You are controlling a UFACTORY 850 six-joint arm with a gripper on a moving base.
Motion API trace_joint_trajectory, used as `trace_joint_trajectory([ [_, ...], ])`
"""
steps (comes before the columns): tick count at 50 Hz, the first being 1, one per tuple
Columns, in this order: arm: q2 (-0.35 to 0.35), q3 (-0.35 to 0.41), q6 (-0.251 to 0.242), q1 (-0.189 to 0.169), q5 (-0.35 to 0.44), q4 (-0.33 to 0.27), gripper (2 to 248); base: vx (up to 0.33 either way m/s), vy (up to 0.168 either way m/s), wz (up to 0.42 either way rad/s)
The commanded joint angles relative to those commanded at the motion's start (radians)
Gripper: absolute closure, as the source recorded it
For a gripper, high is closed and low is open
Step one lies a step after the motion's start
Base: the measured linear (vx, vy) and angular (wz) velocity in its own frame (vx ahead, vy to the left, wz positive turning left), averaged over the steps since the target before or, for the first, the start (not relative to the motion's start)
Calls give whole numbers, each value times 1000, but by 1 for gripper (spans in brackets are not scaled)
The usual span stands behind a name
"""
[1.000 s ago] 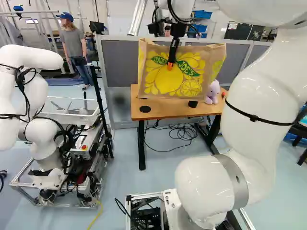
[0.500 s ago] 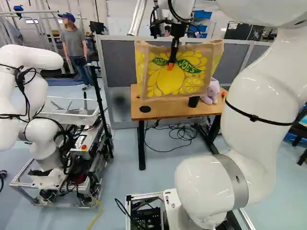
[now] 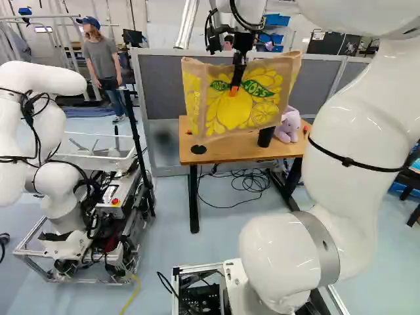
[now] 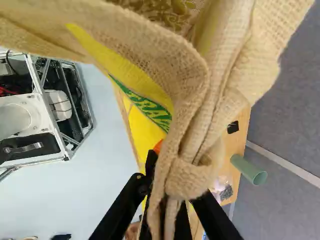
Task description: Pick up the bag on the ground and place it on the table
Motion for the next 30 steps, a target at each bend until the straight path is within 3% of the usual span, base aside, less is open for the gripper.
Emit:
trace_joint_trajectory([
  [30,-41,-45,0,13,0,0,228,0,0,0],
])
